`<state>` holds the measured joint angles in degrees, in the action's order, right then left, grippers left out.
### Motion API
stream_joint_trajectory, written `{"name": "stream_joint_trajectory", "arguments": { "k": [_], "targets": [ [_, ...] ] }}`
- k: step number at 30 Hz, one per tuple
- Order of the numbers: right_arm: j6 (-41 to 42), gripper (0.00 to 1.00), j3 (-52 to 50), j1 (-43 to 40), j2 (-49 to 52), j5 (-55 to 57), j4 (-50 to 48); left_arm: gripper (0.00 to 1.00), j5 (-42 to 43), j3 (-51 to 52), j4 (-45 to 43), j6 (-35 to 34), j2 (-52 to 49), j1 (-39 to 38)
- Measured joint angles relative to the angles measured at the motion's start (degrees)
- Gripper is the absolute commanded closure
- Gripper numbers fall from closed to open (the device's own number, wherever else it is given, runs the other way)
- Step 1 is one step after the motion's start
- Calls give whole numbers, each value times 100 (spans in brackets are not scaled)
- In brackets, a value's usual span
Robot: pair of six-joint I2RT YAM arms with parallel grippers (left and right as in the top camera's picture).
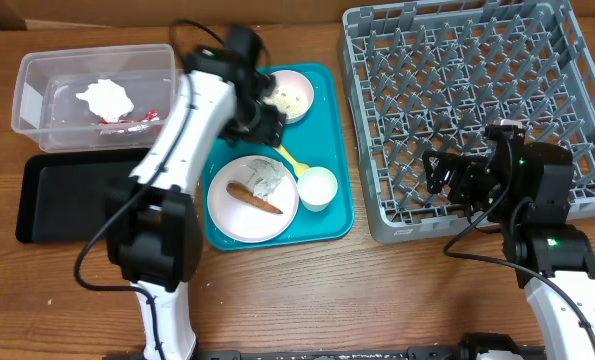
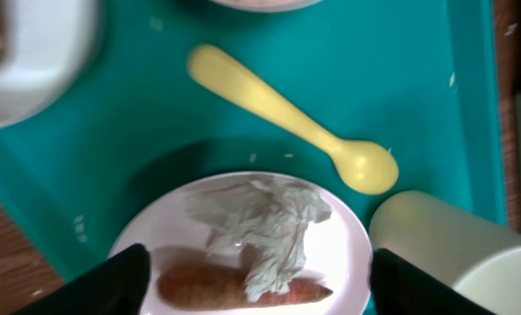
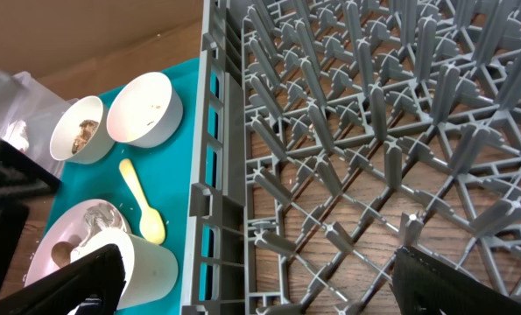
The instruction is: Sort waste into correct bins and load items into the dishwasher
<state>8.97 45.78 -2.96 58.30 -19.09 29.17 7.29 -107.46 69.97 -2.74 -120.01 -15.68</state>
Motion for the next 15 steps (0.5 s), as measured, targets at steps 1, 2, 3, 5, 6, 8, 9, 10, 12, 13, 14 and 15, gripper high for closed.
{"name": "stream_joint_trajectory", "arguments": {
  "k": [1,2,3,5,6,8,9,10,12,13,14,15],
  "targets": [
    [0,0,0,0,0,0,-2,31,-66,214,-155,9,0,-122],
    [2,0,0,0,0,0,7,34,-127,490,-317,26,0,-223],
    [0,0,0,0,0,0,7,34,-157,649,-393,11,0,-256],
    [2,0,0,0,0,0,2,36,-229,1005,-647,17,0,-258],
    [2,0,0,0,0,0,-2,37,-280,1202,-833,17,0,-232],
    [2,0,0,0,0,0,-7,44,-330,1471,-1097,17,0,-199],
    [2,0,0,0,0,0,-17,48,-343,1569,-1196,20,0,-190],
    [2,0,0,0,0,2,-22,51,-354,1679,-1325,11,0,-190],
    [0,0,0,0,0,0,-39,69,-374,1856,-1613,13,0,-184],
    [2,0,0,0,2,2,-46,76,-374,1930,-1720,17,0,-184],
    [2,0,0,0,2,0,-44,96,-376,1996,-1818,4,0,-186],
    [2,0,0,0,2,-2,-44,96,-378,2050,-1895,22,0,-186]
  ]
}}
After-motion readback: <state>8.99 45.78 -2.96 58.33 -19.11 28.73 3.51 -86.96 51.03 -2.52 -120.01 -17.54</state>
